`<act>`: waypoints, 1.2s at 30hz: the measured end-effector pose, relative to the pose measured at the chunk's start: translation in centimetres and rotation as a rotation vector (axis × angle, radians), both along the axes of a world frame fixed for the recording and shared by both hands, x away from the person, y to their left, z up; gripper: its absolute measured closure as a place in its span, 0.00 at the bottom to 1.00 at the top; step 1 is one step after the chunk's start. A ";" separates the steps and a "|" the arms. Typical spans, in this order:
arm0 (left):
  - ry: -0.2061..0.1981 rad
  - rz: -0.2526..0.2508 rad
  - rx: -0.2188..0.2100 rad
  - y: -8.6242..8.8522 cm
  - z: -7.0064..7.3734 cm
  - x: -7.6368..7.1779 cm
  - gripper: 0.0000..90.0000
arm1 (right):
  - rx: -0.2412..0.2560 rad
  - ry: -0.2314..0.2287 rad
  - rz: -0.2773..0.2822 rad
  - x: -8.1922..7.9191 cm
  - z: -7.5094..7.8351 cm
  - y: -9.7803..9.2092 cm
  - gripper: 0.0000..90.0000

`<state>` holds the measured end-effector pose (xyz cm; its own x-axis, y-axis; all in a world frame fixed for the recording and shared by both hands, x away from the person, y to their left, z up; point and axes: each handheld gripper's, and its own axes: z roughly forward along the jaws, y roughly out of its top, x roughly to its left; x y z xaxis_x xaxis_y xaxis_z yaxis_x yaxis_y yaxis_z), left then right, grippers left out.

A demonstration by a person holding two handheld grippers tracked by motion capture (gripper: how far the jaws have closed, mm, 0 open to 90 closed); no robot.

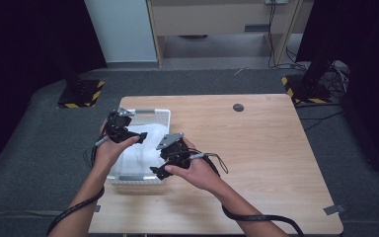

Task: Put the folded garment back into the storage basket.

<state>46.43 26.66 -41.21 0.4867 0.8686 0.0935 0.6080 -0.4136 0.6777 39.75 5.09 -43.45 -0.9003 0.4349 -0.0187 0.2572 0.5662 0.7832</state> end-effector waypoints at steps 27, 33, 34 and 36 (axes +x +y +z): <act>-0.035 -0.048 -0.018 -3.6 1.3 -5.8 0.04 | 0.057 0.000 0.009 -0.4 1.4 -5.2 0.05; -0.047 -0.073 -0.007 -5.3 1.7 -6.6 0.04 | 0.076 -0.005 -0.009 -0.5 1.6 -7.2 0.05; -0.048 -0.077 -0.008 -5.5 1.7 -6.7 0.04 | 0.078 -0.005 -0.012 -0.5 1.7 -7.6 0.05; -0.049 -0.089 -0.005 -6.1 1.7 -7.0 0.04 | 0.080 -0.005 -0.019 -0.5 1.7 -8.3 0.05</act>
<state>39.46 20.61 -39.56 0.5567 0.8227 0.1146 0.5353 -0.4609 0.7078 39.25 -3.19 -41.74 -0.8919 0.4522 0.0125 0.2636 0.4970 0.8268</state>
